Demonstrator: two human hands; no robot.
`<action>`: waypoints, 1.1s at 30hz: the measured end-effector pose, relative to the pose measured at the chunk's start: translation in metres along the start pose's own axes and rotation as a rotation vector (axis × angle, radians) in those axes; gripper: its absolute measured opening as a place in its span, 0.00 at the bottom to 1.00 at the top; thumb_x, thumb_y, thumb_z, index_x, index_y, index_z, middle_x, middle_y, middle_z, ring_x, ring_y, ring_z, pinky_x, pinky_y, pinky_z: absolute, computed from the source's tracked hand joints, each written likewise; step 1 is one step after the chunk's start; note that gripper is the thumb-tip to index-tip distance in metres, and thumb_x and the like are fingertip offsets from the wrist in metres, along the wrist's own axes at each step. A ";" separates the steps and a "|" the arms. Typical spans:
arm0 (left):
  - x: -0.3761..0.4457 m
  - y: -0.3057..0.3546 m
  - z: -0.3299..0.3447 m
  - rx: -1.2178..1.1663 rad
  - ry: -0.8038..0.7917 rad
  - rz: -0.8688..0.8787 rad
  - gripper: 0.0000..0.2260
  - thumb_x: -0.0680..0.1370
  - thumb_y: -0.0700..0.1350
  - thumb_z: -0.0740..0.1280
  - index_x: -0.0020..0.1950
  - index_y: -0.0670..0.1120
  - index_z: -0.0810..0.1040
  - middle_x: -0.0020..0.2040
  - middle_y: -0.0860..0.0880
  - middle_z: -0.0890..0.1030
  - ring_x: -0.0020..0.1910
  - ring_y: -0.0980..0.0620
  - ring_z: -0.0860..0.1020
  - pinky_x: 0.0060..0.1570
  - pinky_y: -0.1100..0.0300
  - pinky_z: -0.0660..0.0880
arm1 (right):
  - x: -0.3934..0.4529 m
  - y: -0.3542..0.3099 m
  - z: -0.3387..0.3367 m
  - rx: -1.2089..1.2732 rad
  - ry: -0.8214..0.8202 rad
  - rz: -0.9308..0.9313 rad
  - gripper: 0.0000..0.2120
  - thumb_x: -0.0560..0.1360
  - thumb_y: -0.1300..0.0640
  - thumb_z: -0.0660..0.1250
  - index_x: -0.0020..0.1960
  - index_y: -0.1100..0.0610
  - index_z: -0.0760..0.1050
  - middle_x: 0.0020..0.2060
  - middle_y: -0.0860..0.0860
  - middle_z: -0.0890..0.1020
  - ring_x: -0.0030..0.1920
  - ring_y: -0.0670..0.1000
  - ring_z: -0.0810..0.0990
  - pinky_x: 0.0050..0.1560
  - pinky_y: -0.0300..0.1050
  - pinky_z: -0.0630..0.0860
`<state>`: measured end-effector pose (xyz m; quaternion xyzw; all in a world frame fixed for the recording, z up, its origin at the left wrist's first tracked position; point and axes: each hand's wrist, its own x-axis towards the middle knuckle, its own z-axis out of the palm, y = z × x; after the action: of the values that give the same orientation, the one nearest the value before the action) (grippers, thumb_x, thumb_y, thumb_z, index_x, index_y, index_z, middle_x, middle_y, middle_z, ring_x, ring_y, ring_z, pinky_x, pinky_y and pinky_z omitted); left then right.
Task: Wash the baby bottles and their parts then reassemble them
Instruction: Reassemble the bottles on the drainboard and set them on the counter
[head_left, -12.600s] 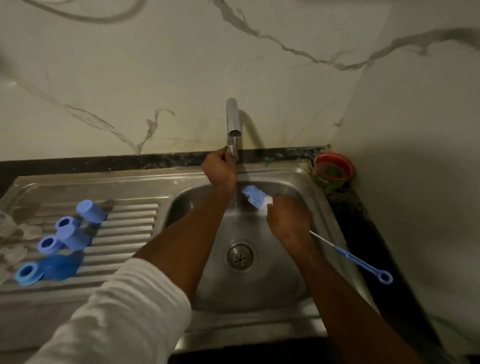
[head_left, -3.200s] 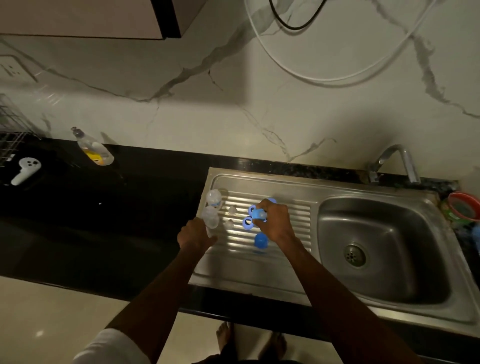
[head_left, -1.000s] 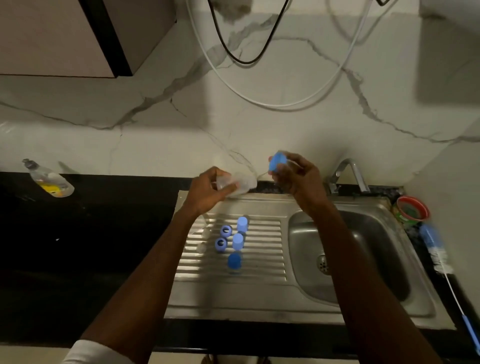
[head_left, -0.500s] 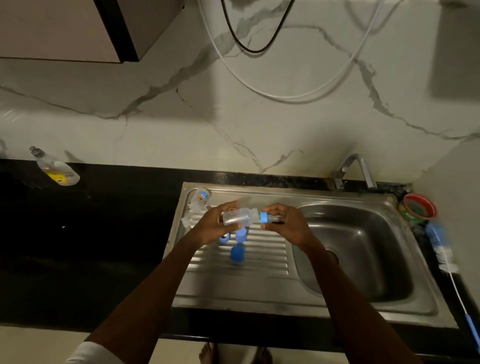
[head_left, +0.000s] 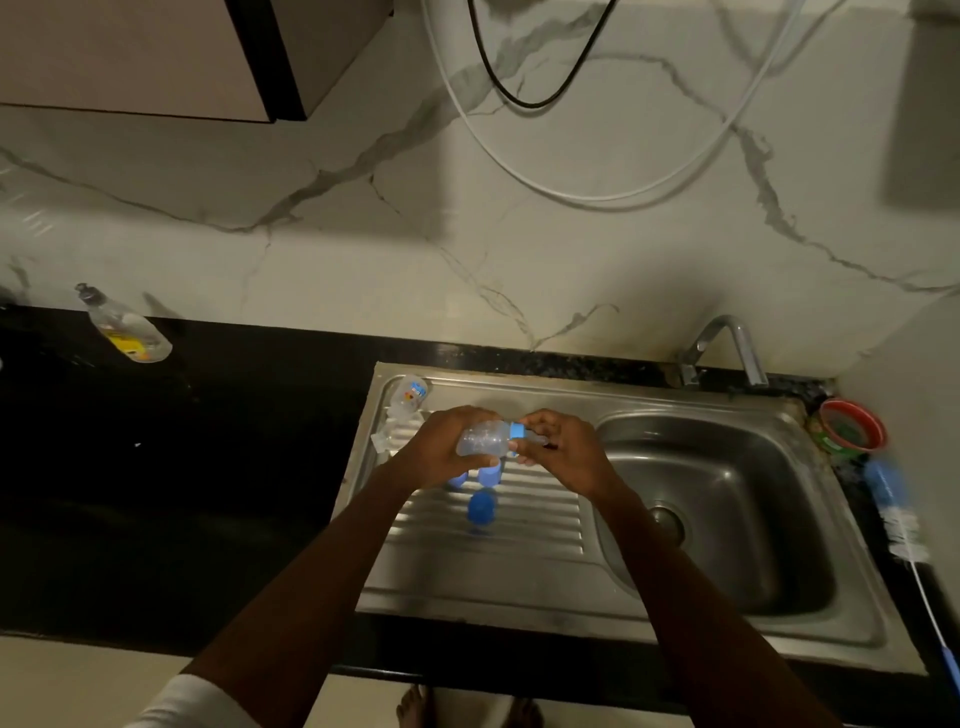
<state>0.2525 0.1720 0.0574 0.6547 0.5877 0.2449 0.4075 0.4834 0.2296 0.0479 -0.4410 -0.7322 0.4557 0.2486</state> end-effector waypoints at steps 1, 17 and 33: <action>0.000 0.000 0.001 0.029 0.017 0.011 0.31 0.70 0.63 0.72 0.68 0.52 0.72 0.65 0.47 0.79 0.64 0.48 0.77 0.66 0.49 0.75 | -0.001 -0.001 0.003 0.031 0.005 0.037 0.14 0.75 0.50 0.75 0.56 0.56 0.81 0.42 0.49 0.86 0.41 0.49 0.86 0.47 0.52 0.84; 0.006 -0.018 0.007 0.231 0.092 0.006 0.29 0.75 0.56 0.74 0.73 0.51 0.70 0.67 0.49 0.77 0.65 0.51 0.76 0.65 0.55 0.73 | 0.004 -0.016 0.012 -0.091 -0.008 0.079 0.22 0.79 0.40 0.65 0.39 0.59 0.80 0.27 0.51 0.82 0.26 0.46 0.80 0.35 0.38 0.77; -0.003 -0.018 0.004 0.184 0.046 -0.014 0.35 0.69 0.71 0.69 0.69 0.51 0.73 0.61 0.51 0.80 0.59 0.52 0.79 0.62 0.49 0.77 | 0.016 -0.018 0.001 -0.270 -0.128 0.045 0.15 0.76 0.43 0.72 0.42 0.55 0.79 0.36 0.51 0.84 0.36 0.47 0.81 0.41 0.39 0.76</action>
<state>0.2445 0.1679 0.0407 0.6795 0.6213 0.2022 0.3338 0.4672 0.2395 0.0624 -0.4569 -0.7911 0.3855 0.1294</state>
